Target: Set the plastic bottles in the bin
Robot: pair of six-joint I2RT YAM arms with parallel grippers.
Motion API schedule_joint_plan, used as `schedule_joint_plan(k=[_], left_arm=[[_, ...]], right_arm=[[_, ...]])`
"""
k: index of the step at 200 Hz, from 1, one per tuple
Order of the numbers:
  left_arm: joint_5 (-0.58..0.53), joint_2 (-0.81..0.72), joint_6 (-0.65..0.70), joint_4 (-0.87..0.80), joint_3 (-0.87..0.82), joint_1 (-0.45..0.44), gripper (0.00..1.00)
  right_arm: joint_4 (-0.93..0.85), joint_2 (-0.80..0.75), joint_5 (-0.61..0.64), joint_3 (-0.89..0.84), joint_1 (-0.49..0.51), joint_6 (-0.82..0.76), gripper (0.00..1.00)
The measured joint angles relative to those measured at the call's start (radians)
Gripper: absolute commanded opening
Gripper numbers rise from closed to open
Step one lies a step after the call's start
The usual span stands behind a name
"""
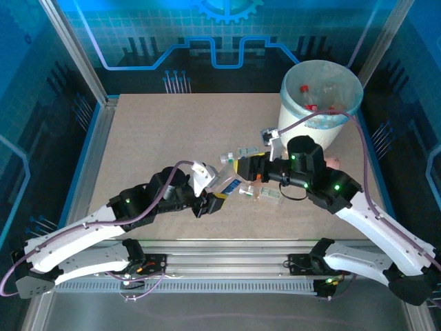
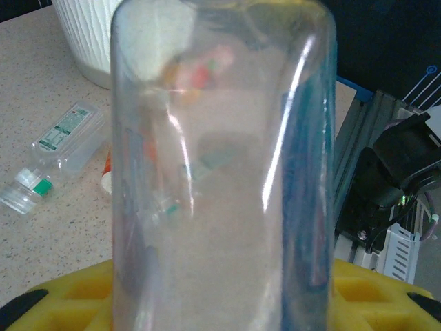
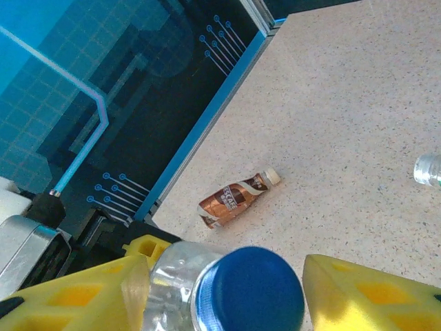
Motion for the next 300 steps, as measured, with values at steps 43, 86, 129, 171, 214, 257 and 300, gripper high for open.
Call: schedule_joint_plan(k=[43,86,129,171,214,257,300], left_arm=[[0.002,-0.012,0.007,0.009,-0.008,0.000,0.50],[-0.003,-0.014,0.026,0.021,-0.008,0.000,0.92],[-0.085,-0.035,0.036,0.055,-0.005,0.000,0.99],[-0.135,-0.037,0.060,0.079,0.036,0.000,0.99],[-0.149,-0.032,0.060,0.087,0.048,0.000,0.97],[-0.164,-0.028,0.068,0.082,0.048,0.000,0.98],[-0.182,0.016,0.093,0.084,0.049,0.002,0.99]], right_arm=[[0.000,0.018,0.016,0.008,0.007,0.005,0.34],[-0.019,0.008,0.049,0.043,0.012,-0.010,0.10],[-0.165,0.055,0.239,0.299,0.013,-0.158,0.05],[-0.198,0.223,0.545,0.711,-0.087,-0.438,0.00],[-0.193,0.446,0.706,0.921,-0.372,-0.596,0.00],[-0.281,0.737,0.826,1.109,-0.489,-0.676,0.00],[-0.383,0.916,0.907,1.193,-0.553,-0.704,0.03]])
